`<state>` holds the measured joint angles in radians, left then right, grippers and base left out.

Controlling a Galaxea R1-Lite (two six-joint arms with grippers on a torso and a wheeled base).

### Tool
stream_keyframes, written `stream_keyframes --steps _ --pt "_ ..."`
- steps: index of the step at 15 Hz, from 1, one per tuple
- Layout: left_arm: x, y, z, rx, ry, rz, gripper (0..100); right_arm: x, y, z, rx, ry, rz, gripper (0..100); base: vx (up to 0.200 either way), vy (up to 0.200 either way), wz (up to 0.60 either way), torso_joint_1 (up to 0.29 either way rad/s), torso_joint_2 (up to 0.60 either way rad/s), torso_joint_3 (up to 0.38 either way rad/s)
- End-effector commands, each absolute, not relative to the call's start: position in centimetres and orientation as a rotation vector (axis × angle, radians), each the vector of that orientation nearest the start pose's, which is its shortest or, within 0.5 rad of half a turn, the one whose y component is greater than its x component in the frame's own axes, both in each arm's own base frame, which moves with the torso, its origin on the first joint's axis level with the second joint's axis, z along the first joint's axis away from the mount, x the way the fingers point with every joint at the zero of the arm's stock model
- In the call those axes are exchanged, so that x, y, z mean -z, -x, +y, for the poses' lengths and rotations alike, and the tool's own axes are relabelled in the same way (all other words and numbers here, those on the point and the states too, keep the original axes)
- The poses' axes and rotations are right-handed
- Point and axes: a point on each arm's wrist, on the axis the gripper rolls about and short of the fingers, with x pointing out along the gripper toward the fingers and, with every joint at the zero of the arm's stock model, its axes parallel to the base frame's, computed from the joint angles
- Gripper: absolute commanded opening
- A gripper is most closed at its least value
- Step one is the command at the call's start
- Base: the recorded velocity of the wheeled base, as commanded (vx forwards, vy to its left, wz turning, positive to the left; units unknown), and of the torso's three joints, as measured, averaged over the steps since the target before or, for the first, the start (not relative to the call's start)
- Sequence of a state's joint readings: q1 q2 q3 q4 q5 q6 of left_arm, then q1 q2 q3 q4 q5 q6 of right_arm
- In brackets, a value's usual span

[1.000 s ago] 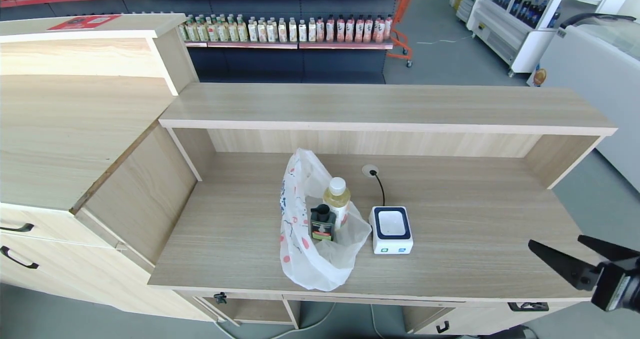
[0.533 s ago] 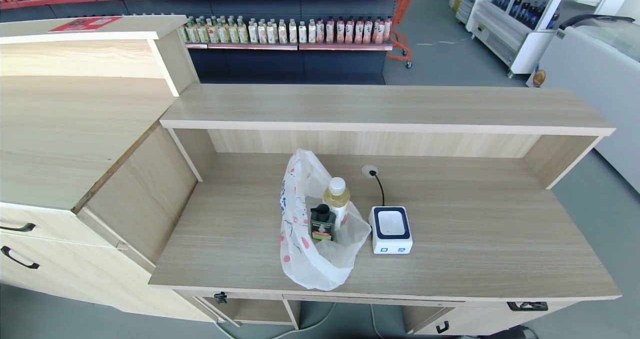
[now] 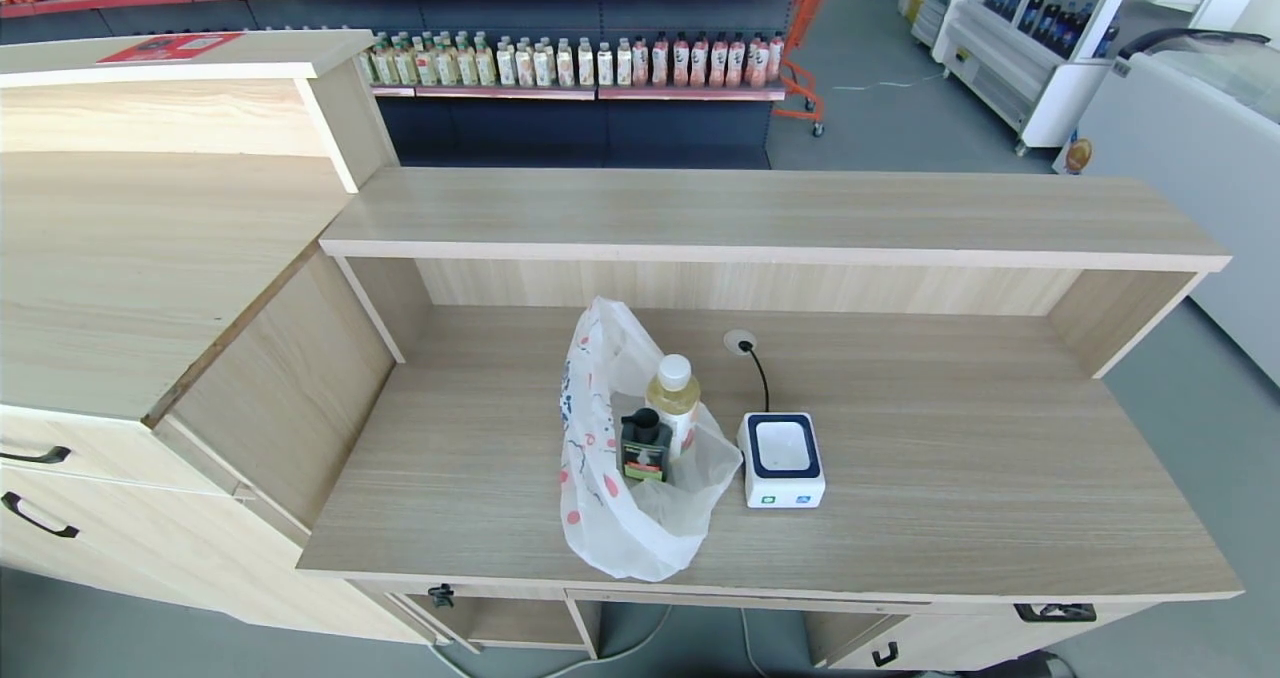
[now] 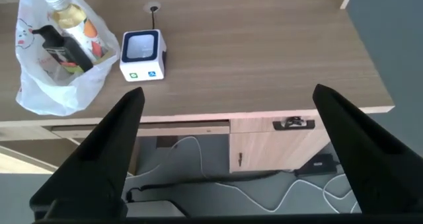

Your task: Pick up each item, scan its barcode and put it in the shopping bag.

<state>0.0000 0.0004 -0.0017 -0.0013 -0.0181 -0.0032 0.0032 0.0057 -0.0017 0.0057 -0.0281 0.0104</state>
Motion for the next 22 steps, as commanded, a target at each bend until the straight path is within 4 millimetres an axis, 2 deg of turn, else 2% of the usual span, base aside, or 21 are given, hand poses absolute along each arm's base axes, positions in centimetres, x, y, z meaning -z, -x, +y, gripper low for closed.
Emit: stream_keyframes --steps 1,3,4,16,22 --pt "-7.61 2.29 -0.04 0.018 0.005 -0.003 100 -7.5 2.29 -0.07 0.025 -0.02 0.007 100 0.0 0.0 0.0 0.0 0.0 0.0" --pt "-7.61 2.29 -0.04 0.017 0.005 -0.003 100 -7.5 2.29 -0.09 0.039 -0.067 0.006 100 0.0 0.0 0.0 0.0 0.0 0.0" --pt "-7.61 2.29 -0.04 0.018 0.003 -0.003 100 -7.5 2.29 -0.1 0.039 -0.063 0.006 0 0.0 0.0 0.0 0.0 0.0 0.0" --pt "-7.61 2.29 -0.04 0.018 0.003 -0.003 100 -7.5 2.29 -0.09 0.039 -0.058 0.007 0 0.0 0.0 0.0 0.0 0.0 0.0" --pt "-7.61 2.29 -0.04 0.018 0.0 -0.003 100 -7.5 2.29 -0.1 0.04 -0.058 0.007 0 0.0 -0.2 0.0 0.005 0.0 0.005"
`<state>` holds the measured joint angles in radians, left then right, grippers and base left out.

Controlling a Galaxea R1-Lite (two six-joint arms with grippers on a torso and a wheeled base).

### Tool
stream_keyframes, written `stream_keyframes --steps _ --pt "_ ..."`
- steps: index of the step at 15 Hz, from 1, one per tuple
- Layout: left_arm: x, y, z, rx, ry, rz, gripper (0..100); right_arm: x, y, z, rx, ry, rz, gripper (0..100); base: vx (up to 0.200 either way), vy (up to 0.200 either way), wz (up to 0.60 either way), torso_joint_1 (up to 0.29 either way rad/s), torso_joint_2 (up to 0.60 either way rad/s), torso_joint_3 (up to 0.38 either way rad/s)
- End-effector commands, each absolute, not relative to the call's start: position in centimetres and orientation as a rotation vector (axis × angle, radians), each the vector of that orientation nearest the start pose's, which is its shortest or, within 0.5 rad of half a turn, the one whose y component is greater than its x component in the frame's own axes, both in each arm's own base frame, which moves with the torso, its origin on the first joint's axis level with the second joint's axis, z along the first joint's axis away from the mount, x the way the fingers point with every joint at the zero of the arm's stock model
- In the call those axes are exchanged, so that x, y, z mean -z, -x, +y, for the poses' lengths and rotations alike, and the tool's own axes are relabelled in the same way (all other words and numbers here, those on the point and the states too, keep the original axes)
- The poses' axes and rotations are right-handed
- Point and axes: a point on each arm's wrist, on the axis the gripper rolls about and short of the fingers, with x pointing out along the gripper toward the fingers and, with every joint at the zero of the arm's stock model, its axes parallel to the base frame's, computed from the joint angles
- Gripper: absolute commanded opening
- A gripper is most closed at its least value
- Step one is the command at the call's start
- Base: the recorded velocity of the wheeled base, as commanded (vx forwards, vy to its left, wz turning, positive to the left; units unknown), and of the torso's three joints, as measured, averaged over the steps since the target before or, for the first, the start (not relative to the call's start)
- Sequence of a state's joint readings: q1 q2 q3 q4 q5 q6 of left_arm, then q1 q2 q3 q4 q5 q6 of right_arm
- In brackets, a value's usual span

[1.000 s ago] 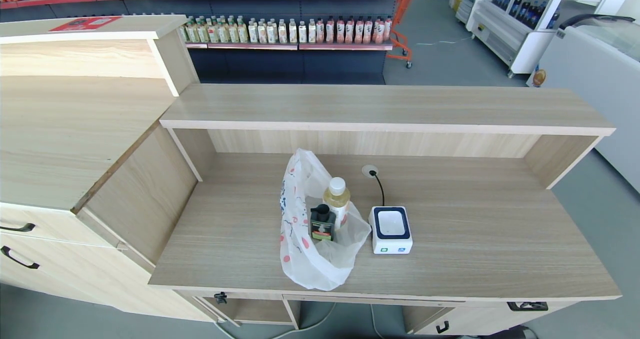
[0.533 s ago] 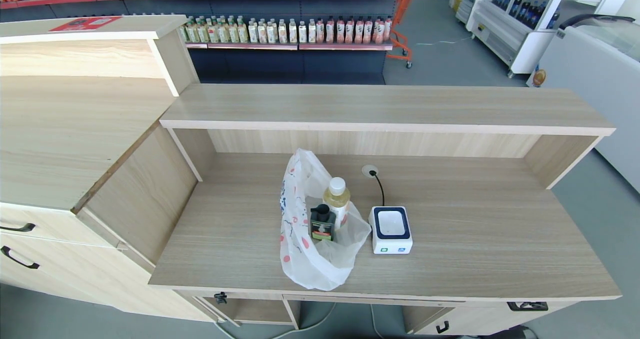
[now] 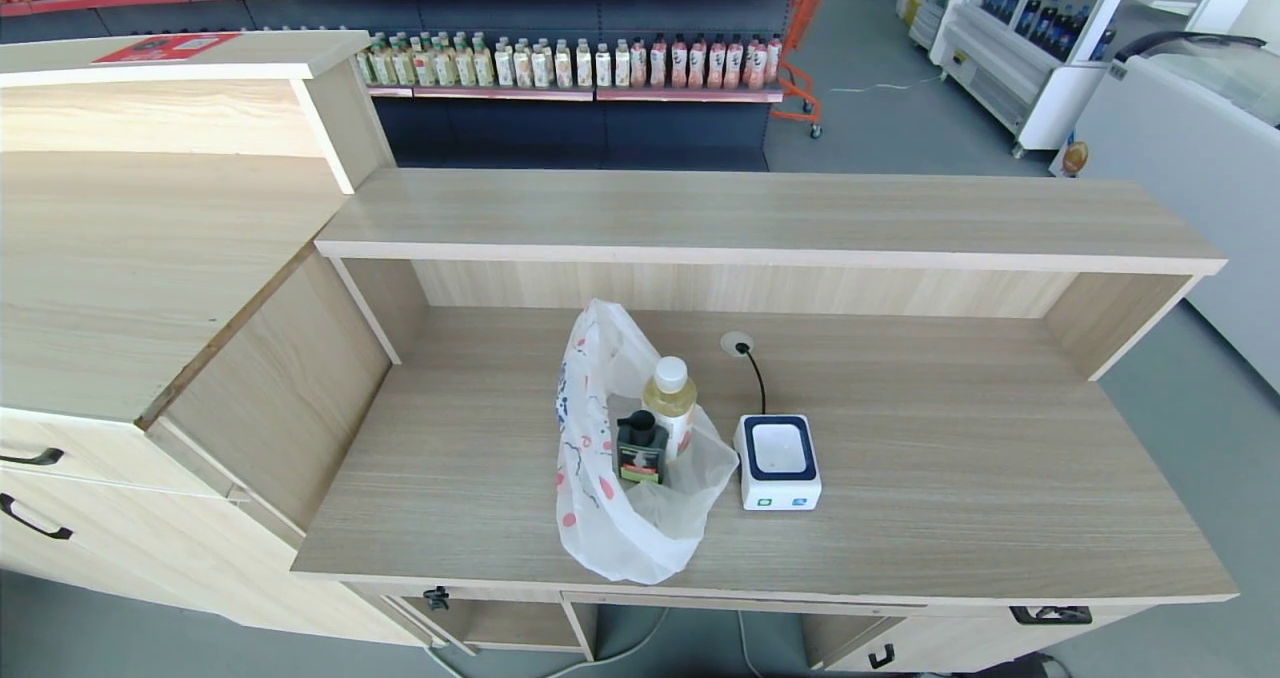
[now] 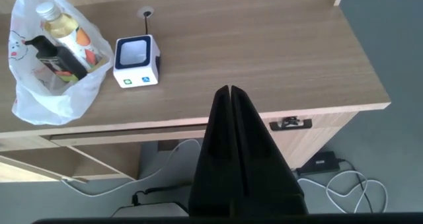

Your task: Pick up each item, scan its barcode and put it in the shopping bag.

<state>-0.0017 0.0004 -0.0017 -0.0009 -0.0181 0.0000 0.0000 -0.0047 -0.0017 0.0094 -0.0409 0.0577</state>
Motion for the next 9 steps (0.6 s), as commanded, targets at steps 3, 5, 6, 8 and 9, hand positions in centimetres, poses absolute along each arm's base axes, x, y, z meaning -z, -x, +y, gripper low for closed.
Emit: stream_keyframes --steps 3,5,6,8,9 --pt "-7.61 2.29 -0.04 0.018 0.0 -0.003 100 -7.5 2.29 -0.09 0.039 -0.058 0.007 0 0.0 -0.2 0.0 0.007 0.0 0.001" --pt "-7.61 2.29 -0.04 0.018 0.002 -0.003 100 -7.5 2.29 -0.09 0.039 -0.058 0.007 0 0.0 -0.1 0.0 -0.001 0.0 0.006" --pt "-7.61 2.29 -0.04 0.018 0.003 -0.003 100 -7.5 2.29 -0.09 0.039 -0.057 0.007 0 0.0 0.0 0.0 0.0 0.0 0.0" --pt "-7.61 2.29 -0.04 0.018 0.0 -0.003 100 -7.5 2.29 -0.09 0.039 -0.055 0.007 0 0.1 0.0 0.0 -0.001 0.0 -0.001" --pt "-7.62 2.25 -0.04 0.018 -0.002 0.003 100 -7.5 2.29 -0.1 0.037 -0.049 0.007 0 0.2 0.0 0.0 0.002 0.0 0.002"
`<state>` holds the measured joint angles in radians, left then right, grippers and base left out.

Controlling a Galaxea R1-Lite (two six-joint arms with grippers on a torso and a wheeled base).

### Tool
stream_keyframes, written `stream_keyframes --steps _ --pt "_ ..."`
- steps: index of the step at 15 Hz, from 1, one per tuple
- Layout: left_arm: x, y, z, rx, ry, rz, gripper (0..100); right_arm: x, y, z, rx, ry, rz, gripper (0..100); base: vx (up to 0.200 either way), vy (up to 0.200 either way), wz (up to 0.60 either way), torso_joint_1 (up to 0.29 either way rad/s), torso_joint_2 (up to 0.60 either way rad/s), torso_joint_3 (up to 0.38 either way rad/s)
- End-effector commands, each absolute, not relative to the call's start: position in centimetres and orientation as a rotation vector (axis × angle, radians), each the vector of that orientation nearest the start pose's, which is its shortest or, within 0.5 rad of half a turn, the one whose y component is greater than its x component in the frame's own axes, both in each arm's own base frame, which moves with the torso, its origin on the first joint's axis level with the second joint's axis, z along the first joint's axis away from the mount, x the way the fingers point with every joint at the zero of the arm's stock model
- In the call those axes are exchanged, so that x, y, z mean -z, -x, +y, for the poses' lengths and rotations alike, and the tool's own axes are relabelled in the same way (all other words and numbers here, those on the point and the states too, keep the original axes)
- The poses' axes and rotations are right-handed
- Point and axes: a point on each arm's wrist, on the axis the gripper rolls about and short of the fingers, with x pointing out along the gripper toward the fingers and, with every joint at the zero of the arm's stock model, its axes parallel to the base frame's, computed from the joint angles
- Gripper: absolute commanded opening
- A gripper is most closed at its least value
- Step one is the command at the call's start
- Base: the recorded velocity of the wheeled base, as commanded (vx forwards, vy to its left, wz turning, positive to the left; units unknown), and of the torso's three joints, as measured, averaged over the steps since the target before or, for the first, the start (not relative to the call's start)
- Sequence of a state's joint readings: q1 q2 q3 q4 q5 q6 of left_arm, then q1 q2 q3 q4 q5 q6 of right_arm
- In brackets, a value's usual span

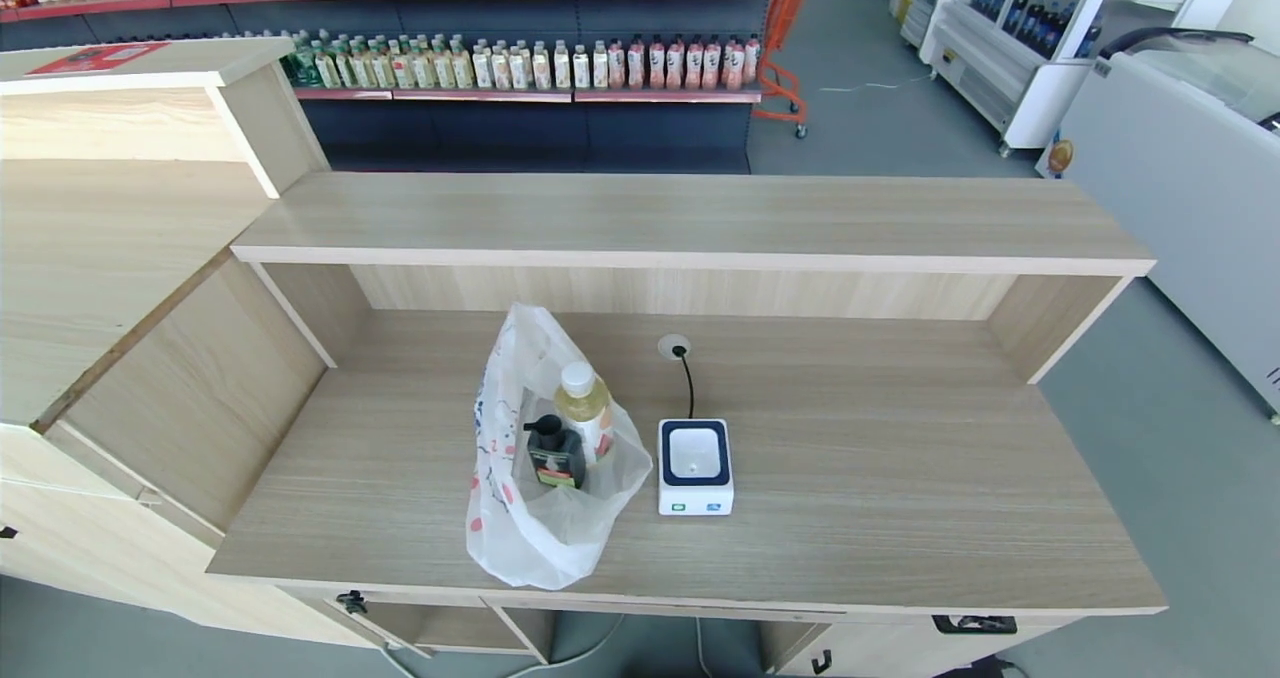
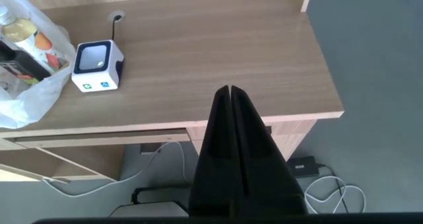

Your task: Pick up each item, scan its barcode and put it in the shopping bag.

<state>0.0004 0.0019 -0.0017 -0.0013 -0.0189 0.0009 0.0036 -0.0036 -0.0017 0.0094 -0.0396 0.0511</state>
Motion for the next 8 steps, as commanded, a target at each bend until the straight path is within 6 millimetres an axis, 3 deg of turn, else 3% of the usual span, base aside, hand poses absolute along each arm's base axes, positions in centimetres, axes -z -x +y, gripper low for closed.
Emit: stream_keyframes --steps 1,8 --pt "-7.62 2.23 -0.04 0.018 -0.001 0.005 100 -7.5 2.29 -0.09 0.038 -0.038 0.007 0 0.2 0.0 0.0 0.002 -0.01 -0.002" --pt "-7.61 2.28 -0.04 0.018 0.0 -0.002 100 -7.48 2.29 -0.09 0.034 -0.023 0.009 0 0.2 0.0 0.0 0.007 0.0 -0.002"
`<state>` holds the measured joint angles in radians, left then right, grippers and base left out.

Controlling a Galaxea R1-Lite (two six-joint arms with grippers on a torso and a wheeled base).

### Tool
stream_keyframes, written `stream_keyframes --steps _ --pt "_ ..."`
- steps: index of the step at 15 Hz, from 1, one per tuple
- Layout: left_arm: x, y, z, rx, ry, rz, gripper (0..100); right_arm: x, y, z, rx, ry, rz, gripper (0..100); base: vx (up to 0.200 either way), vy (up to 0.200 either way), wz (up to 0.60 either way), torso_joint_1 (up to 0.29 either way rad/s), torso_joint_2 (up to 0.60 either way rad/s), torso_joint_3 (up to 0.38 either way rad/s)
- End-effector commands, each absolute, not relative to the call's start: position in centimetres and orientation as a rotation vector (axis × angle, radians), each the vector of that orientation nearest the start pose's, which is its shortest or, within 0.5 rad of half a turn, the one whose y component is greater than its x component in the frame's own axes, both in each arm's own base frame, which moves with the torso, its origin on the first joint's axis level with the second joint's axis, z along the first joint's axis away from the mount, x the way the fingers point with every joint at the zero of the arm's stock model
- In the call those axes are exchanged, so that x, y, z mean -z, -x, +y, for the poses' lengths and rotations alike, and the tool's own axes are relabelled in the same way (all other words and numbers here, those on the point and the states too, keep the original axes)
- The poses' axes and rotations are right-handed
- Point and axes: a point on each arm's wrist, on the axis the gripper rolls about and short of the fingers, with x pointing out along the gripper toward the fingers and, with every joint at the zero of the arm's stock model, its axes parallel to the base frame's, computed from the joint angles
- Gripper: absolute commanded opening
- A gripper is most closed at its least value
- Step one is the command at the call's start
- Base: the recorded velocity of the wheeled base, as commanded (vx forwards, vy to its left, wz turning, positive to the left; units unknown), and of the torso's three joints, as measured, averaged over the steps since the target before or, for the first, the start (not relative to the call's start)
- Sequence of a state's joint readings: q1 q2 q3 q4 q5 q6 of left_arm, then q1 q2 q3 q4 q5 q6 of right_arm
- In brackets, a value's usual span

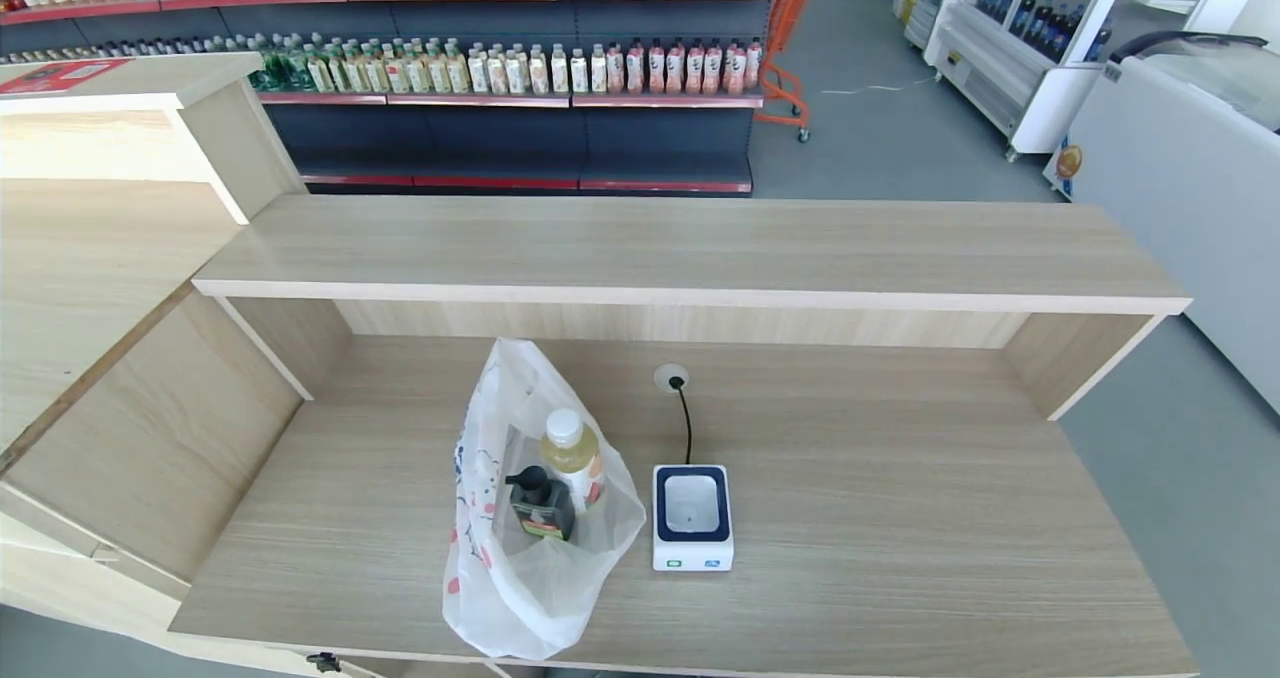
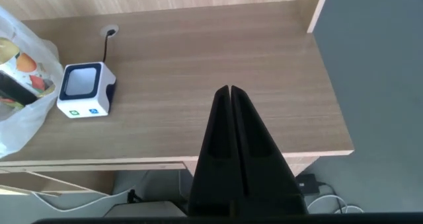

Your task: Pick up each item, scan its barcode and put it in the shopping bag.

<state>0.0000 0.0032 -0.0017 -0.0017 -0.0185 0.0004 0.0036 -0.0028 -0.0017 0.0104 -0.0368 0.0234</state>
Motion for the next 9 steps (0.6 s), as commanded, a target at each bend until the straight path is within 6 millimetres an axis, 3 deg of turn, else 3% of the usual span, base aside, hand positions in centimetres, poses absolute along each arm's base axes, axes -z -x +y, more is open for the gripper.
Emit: stream_keyframes --steps 1,9 --pt "-7.61 2.29 -0.04 0.018 0.003 -0.003 100 -7.48 2.29 -0.09 0.034 -0.023 0.009 0 0.2 0.0 0.0 -0.002 0.0 -0.002" --pt "-7.61 2.29 -0.04 0.018 0.003 -0.003 100 -7.5 2.29 -0.09 0.037 -0.034 0.007 0 0.0 0.0 0.0 0.0 0.0 0.0"
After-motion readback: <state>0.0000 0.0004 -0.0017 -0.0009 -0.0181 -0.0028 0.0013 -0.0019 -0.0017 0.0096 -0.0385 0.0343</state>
